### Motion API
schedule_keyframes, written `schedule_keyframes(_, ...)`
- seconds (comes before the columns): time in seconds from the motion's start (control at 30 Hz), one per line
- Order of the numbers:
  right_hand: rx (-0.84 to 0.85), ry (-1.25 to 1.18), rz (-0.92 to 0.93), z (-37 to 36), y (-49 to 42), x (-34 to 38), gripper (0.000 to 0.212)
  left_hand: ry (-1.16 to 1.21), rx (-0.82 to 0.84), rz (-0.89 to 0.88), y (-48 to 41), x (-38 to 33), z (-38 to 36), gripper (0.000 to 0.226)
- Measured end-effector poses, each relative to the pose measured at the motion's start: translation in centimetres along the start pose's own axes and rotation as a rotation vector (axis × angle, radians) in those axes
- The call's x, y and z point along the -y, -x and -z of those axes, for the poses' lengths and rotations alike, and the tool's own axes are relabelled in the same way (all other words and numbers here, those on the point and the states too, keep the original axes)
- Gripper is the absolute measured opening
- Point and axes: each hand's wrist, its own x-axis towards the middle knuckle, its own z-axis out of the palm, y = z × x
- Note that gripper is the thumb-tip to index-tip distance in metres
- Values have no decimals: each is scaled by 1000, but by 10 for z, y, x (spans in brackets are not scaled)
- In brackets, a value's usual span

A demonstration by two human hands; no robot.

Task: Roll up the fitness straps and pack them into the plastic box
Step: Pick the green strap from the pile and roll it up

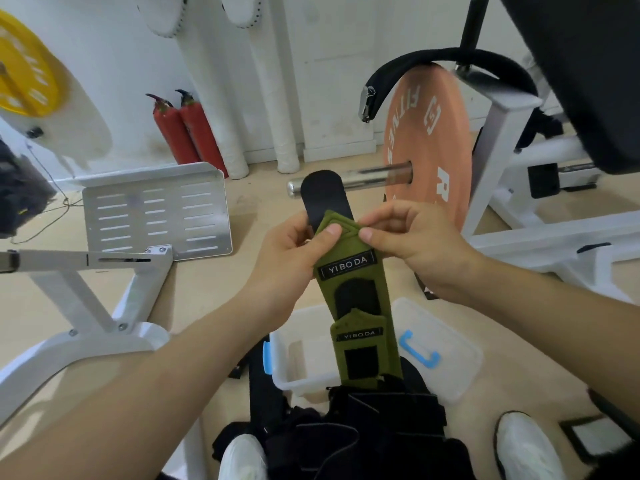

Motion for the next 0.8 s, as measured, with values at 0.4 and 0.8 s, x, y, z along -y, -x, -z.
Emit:
schedule_keyframes(0.4,60,-44,25,4,2,0,15,-991,-181,-726,-9,4,16,45)
schedule_keyframes(0.8,66,199,155,1,10,-5,30,-190,37,-79,-6,-1,12,12)
